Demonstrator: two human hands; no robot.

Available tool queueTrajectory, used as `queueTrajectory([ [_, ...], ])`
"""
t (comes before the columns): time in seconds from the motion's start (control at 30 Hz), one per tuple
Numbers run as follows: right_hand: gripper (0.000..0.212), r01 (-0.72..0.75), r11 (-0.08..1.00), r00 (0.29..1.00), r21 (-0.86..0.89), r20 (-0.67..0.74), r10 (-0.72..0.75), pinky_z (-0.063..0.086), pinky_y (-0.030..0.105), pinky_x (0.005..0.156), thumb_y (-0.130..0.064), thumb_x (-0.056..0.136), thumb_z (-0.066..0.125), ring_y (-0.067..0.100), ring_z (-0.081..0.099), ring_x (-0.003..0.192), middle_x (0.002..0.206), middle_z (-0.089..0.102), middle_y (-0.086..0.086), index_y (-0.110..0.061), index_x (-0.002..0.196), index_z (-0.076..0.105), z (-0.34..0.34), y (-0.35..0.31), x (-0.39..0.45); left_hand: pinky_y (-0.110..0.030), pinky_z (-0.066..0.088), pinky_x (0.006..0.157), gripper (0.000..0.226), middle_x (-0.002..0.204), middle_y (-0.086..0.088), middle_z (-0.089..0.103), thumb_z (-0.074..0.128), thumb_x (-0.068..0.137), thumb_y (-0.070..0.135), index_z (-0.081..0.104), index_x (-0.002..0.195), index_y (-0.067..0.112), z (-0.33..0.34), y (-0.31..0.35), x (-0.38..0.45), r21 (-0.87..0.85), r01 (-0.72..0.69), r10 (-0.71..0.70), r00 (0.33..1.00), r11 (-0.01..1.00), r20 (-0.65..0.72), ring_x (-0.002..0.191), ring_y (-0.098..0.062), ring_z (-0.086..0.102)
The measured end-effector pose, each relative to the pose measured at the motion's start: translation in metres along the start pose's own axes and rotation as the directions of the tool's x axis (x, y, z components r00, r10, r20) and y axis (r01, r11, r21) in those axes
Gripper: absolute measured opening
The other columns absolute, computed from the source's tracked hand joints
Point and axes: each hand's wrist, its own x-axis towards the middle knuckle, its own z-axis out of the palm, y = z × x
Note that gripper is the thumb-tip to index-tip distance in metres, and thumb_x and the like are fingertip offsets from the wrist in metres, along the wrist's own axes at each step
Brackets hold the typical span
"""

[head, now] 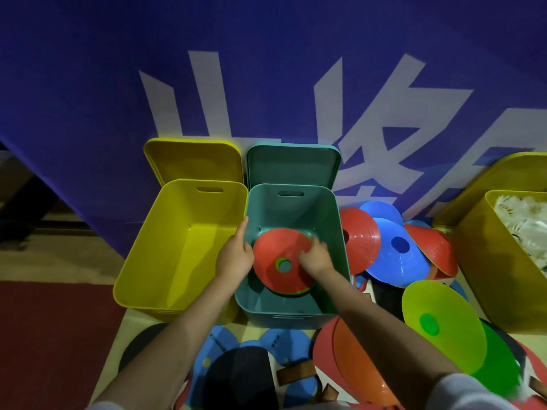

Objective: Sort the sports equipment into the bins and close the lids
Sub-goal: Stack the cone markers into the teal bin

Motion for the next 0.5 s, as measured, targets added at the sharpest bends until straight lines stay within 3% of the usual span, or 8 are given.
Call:
queueTrajectory([
  [0.07,0.059,0.134,0.988,0.991,0.073,-0.041,-0.131,0.033,0.031,0.105,-0.01,0.091,0.052,0.035,0.044,0.128,0.141,0.039,0.024,-0.002,0.146,0.031,-0.01,-0.003,-0.01,-0.037,0.048,0.08,0.06,0.127,-0.016,0.053,0.046,0.095,0.019,0.023,0.151,0.026,-0.002,0.001,0.0,0.165,-0.027,0.027,1.0,0.986,-0.002,0.107,-0.028,0.054],
  [0.1,0.056,0.208,0.971,0.976,0.119,-0.086,-0.198,0.036,0.032,0.105,-0.009,0.092,0.051,0.03,0.048,0.125,0.14,0.042,0.021,-0.005,0.145,0.035,-0.019,-0.004,-0.017,-0.04,0.043,0.097,0.059,0.144,-0.016,0.039,0.047,0.095,0.023,0.025,0.15,0.023,-0.001,0.004,0.0,0.317,-0.072,0.075,0.997,0.946,0.003,0.128,-0.031,0.04],
  [0.17,0.049,0.316,0.919,0.943,0.235,-0.184,-0.277,0.046,0.029,0.097,-0.008,0.092,0.05,0.015,0.057,0.111,0.132,0.052,0.011,-0.012,0.141,0.044,-0.043,-0.002,-0.03,-0.046,0.025,0.113,0.059,0.156,-0.016,0.018,0.047,0.094,0.03,0.027,0.149,0.022,-0.001,0.016,-0.003,0.488,-0.172,0.175,0.984,0.855,0.04,0.144,-0.032,0.014],
  [0.23,0.042,0.403,0.856,0.904,0.323,-0.287,-0.317,0.049,0.017,0.086,-0.004,0.092,0.049,-0.002,0.058,0.097,0.118,0.058,0.001,-0.014,0.132,0.052,-0.07,0.002,-0.044,-0.046,0.017,0.117,0.056,0.157,-0.015,0.015,0.047,0.094,0.03,0.032,0.147,0.022,0.0,0.04,-0.009,0.453,-0.231,0.232,0.971,0.861,0.055,0.146,-0.032,0.009],
  [0.3,0.037,0.456,0.813,0.865,0.361,-0.397,-0.308,0.049,0.014,0.083,0.003,0.089,0.048,-0.006,0.059,0.089,0.102,0.061,-0.004,-0.013,0.122,0.057,-0.097,0.015,-0.051,-0.043,0.021,0.116,0.051,0.153,-0.017,0.026,0.05,0.093,0.024,0.041,0.142,0.019,0.007,0.073,-0.021,0.313,-0.313,0.318,0.947,0.897,0.038,0.142,-0.033,0.02],
  [0.4,0.038,0.403,0.818,0.86,0.411,-0.475,-0.186,0.052,0.032,0.088,-0.002,0.088,0.047,0.015,0.063,0.095,0.101,0.062,0.001,-0.015,0.122,0.058,-0.128,0.062,-0.056,-0.038,0.032,0.11,0.041,0.138,-0.014,0.046,0.053,0.088,0.014,0.056,0.129,0.014,0.031,0.124,-0.055,0.027,-0.502,0.502,0.865,0.864,0.007,0.129,-0.03,0.041],
  [0.5,0.035,0.284,0.87,0.854,0.403,-0.519,-0.038,0.052,0.04,0.086,-0.006,0.089,0.05,0.019,0.062,0.096,0.104,0.063,0.006,-0.017,0.122,0.058,-0.154,0.128,-0.07,-0.032,0.038,0.104,0.038,0.126,-0.006,0.053,0.048,0.086,0.017,0.061,0.122,0.013,0.072,0.152,-0.094,-0.172,-0.581,0.601,0.792,0.796,0.109,0.119,-0.02,0.049],
])
